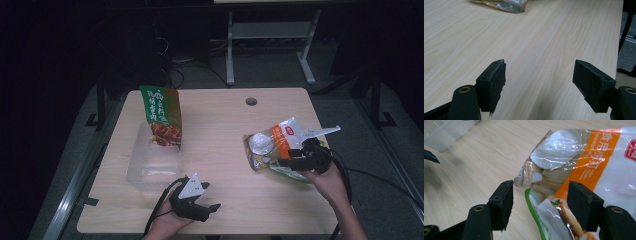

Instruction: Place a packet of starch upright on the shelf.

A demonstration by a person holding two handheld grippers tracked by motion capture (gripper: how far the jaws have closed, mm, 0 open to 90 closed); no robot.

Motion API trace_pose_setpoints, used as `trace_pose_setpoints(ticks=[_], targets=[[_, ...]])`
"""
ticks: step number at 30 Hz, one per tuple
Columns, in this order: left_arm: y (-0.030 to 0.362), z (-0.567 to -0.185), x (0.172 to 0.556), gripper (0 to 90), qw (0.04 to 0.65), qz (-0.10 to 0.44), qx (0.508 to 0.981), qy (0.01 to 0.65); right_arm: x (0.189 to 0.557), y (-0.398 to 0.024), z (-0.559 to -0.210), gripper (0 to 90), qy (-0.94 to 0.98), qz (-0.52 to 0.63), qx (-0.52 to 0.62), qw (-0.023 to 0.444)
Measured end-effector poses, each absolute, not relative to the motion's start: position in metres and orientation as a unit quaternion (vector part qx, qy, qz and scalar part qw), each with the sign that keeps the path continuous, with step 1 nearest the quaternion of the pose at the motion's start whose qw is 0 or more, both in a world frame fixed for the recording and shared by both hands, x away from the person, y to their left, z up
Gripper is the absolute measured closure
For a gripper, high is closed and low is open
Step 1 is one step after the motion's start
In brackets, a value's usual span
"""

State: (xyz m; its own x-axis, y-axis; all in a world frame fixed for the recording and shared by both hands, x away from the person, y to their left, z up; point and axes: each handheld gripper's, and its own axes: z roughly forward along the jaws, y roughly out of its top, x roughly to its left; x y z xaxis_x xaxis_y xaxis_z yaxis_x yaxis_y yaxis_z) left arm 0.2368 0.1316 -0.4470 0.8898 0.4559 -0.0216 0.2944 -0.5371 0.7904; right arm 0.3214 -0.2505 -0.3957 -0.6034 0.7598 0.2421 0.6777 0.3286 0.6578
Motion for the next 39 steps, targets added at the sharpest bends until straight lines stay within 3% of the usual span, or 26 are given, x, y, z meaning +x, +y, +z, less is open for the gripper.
trace_pose_setpoints(ticks=[19,35,39], targets=[[0.128,-0.448,0.235,26.1,0.431,0.089,0.873,0.212,0.307,-0.276,-0.413,38.8,0.800,0.366,0.472,0.051],[0.127,-0.448,0.236,26.1,0.430,0.086,0.874,0.209,0.349,-0.273,-0.426,38.5,0.770,0.375,0.513,0.052],[0.126,-0.449,0.235,26.1,0.430,0.084,0.874,0.210,0.359,-0.267,-0.429,42.0,0.761,0.385,0.519,0.052]])
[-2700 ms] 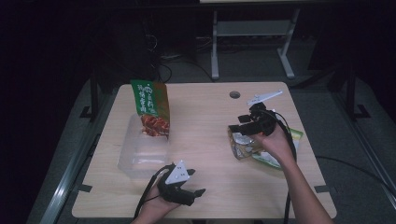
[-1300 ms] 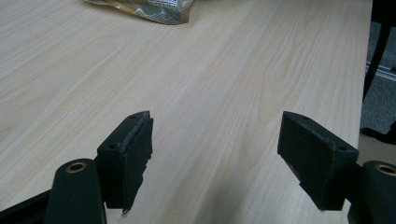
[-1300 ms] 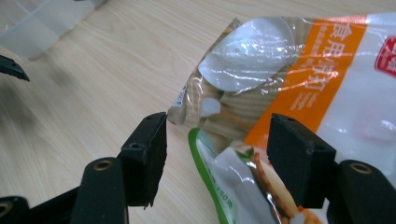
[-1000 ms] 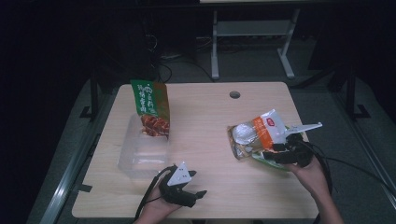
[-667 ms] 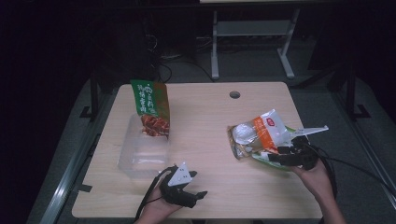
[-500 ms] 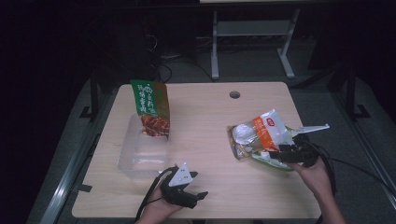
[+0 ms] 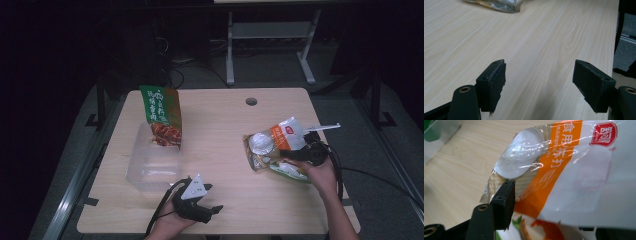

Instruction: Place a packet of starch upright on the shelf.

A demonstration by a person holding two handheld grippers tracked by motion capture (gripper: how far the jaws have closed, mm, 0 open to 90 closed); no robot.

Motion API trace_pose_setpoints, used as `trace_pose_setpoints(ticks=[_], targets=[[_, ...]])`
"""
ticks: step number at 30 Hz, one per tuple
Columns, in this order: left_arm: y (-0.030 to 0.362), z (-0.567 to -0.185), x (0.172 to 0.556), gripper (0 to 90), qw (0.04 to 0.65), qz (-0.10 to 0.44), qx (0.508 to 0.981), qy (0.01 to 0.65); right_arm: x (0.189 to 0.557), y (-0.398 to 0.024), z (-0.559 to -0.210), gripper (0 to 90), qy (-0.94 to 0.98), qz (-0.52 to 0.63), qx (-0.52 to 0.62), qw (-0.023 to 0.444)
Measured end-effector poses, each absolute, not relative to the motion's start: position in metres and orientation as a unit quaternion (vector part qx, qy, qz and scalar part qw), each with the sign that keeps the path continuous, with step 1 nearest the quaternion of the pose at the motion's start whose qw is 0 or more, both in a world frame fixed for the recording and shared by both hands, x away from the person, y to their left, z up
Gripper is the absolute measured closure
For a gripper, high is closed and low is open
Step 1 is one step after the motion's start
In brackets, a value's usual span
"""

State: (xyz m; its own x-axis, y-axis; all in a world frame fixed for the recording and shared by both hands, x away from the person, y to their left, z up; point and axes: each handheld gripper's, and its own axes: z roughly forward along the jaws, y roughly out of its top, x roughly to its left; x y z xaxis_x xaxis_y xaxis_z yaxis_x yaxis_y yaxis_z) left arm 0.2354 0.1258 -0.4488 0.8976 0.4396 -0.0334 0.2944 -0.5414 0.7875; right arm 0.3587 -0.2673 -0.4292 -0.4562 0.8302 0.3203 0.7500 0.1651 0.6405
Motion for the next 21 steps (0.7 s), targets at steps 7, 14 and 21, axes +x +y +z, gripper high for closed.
trace_pose_setpoints(ticks=[7,14,21], targets=[[0.126,-0.448,0.236,26.1,0.428,0.084,0.875,0.209,0.370,-0.259,-0.432,66.2,0.747,0.394,0.533,0.037],[0.127,-0.448,0.236,26.1,0.427,0.086,0.875,0.210,0.367,-0.250,-0.423,88.1,0.759,0.408,0.505,0.052],[0.127,-0.448,0.237,26.2,0.432,0.087,0.872,0.212,0.361,-0.228,-0.394,89.6,0.790,0.409,0.450,0.076]])
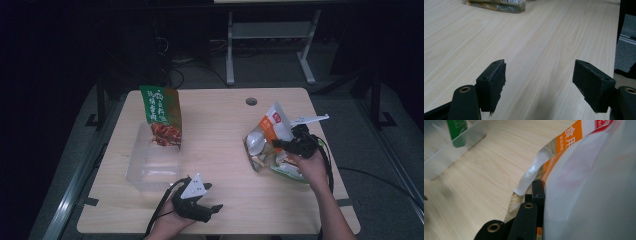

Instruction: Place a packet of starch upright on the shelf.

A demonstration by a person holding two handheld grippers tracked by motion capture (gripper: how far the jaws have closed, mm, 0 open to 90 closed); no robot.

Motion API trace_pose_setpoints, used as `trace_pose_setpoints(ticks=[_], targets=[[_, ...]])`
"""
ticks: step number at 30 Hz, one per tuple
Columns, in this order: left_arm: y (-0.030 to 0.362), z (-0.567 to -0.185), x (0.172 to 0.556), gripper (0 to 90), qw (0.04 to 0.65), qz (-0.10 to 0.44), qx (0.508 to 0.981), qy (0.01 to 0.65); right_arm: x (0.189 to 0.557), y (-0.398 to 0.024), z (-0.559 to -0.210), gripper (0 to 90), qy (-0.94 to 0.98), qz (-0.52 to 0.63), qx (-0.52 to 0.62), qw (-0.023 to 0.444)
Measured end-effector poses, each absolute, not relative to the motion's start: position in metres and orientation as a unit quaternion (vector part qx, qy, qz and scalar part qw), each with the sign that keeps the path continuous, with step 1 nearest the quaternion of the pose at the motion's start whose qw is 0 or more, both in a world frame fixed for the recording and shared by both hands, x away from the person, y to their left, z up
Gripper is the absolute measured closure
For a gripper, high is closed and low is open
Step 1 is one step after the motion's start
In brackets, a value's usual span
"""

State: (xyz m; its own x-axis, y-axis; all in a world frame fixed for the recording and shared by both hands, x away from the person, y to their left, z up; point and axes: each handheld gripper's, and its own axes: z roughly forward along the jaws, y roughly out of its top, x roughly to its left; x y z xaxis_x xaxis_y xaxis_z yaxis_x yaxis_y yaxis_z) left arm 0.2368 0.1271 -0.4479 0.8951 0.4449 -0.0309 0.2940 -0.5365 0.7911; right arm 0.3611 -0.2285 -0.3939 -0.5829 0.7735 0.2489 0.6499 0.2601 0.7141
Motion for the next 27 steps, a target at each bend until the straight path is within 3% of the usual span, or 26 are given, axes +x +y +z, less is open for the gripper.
trace_pose_setpoints(ticks=[12,27], targets=[[0.129,-0.446,0.238,26.2,0.438,0.093,0.868,0.216,0.341,-0.190,-0.366,89.9,0.842,0.393,0.357,0.095],[0.122,-0.441,0.250,26.1,0.462,0.099,0.850,0.233,0.307,-0.173,-0.363,89.6,0.876,0.426,0.222,0.036]])
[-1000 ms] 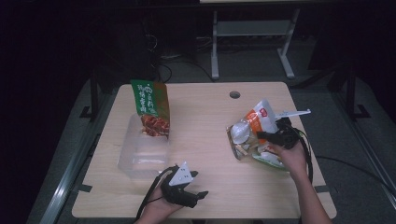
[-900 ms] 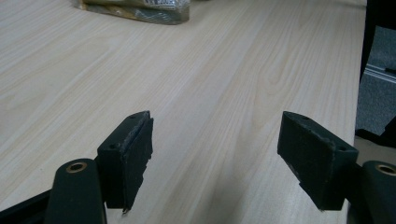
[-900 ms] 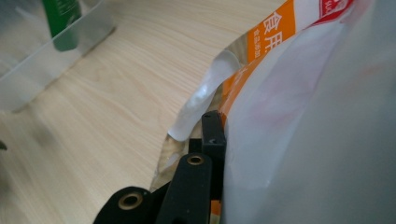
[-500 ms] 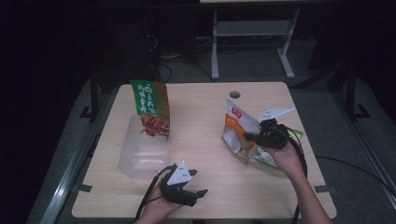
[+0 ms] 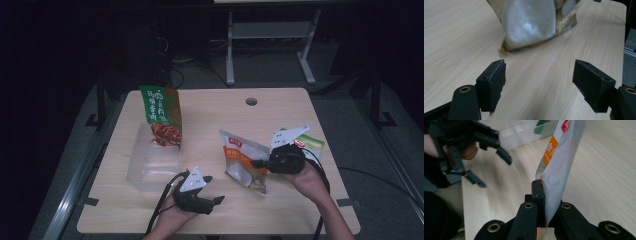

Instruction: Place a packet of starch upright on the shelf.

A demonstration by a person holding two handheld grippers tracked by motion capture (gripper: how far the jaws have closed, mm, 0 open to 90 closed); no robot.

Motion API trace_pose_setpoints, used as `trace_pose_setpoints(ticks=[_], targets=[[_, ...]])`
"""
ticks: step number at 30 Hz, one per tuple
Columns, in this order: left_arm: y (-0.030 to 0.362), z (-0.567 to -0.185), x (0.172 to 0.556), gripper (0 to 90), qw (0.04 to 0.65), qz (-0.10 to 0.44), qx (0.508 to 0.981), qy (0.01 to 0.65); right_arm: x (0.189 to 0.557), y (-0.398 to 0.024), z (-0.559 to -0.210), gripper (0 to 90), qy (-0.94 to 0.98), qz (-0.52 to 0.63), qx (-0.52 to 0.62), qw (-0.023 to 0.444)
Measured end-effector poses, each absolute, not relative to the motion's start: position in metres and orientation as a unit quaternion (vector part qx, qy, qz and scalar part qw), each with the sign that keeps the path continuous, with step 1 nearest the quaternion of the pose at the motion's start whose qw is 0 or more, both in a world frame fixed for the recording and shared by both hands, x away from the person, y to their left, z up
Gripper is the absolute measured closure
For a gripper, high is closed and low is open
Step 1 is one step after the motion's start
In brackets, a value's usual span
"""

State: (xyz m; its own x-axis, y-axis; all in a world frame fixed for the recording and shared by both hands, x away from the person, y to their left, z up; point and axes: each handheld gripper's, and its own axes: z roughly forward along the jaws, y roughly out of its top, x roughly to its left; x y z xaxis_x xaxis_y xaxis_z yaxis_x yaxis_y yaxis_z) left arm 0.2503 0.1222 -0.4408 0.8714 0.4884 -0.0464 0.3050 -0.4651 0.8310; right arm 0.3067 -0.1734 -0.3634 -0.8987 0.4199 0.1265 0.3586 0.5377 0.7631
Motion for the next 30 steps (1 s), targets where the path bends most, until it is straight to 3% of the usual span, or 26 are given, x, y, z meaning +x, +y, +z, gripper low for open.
trace_pose_setpoints(ticks=[7,15,20,23,25,30], targets=[[0.103,-0.443,0.273,25.0,0.458,0.104,0.847,0.250,0.308,-0.179,-0.369,89.5,0.880,0.430,0.202,0.023],[0.091,-0.442,0.304,26.7,0.477,0.057,0.831,0.281,0.313,-0.179,-0.369,89.4,0.888,0.428,0.170,-0.005],[0.094,-0.444,0.312,67.0,0.503,0.012,0.820,0.272,0.315,-0.177,-0.367,89.2,0.893,0.420,0.164,0.003],[0.093,-0.444,0.311,80.7,0.500,0.025,0.823,0.268,0.316,-0.180,-0.369,88.9,0.889,0.423,0.177,0.005],[0.093,-0.443,0.310,87.0,0.501,0.030,0.821,0.271,0.317,-0.181,-0.371,88.6,0.884,0.426,0.191,0.009],[0.094,-0.439,0.303,88.5,0.493,0.044,0.831,0.256,0.321,-0.177,-0.378,81.1,0.882,0.416,0.221,0.007]])
